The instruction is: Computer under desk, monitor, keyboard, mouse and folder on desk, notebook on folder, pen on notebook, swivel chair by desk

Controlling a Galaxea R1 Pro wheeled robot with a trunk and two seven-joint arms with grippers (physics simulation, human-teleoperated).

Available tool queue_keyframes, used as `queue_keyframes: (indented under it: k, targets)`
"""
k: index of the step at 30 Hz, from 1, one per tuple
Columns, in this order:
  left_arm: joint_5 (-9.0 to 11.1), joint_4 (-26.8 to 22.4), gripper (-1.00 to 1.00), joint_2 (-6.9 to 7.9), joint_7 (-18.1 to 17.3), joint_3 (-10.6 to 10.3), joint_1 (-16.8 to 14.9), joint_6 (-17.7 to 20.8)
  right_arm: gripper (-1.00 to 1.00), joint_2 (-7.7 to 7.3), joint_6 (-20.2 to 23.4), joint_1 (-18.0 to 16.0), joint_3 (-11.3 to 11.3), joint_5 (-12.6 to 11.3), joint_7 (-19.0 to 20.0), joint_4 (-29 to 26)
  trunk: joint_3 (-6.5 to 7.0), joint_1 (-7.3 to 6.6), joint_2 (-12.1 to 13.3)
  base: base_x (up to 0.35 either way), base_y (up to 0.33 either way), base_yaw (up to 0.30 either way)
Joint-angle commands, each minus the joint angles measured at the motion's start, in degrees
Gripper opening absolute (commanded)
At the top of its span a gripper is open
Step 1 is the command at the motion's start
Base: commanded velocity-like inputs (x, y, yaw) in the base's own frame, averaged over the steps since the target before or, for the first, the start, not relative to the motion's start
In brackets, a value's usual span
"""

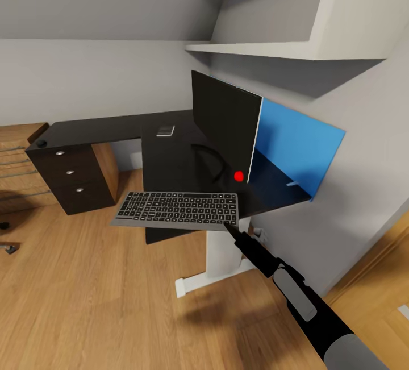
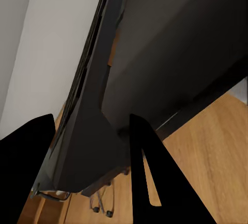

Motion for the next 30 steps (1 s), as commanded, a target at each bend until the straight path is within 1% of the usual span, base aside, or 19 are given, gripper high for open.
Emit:
queue_keyframes:
  k: [1,7,19,20,30]
  targets:
    - [0.42,-0.07,1.0,0.1,0.54,-0.43,0.0,-0.27,-1.0,-0.04,0.26,-0.02,0.09,-0.6,0.07,-0.04,-0.22,0.23,-0.44,0.0,0.0,0.0]
    - [0.37,-0.07,1.0,0.09,0.54,-0.43,0.0,-0.34,-1.0,-0.04,0.26,-0.05,0.09,-0.56,0.07,-0.06,-1.3,1.54,-2.84,0.0,0.0,0.0]
    - [0.34,-0.07,1.0,0.09,0.45,-0.43,0.0,-0.34,-1.0,-0.11,0.3,-0.05,0.01,-0.56,0.11,-0.11,-1.3,1.54,-2.84,0.0,0.0,0.0]
    - [0.34,-0.07,1.0,0.09,0.45,-0.43,0.0,-0.34,1.0,-0.12,0.31,-0.05,0.01,-0.56,0.09,-0.11,-1.3,1.54,-2.84,0.0,0.0,0.0]
    - [0.34,-0.02,1.0,0.17,0.45,-0.43,0.0,-0.34,1.0,-0.13,0.41,-0.05,0.0,-0.48,0.12,-0.11,-1.3,1.54,-2.84,0.0,0.0,0.0]
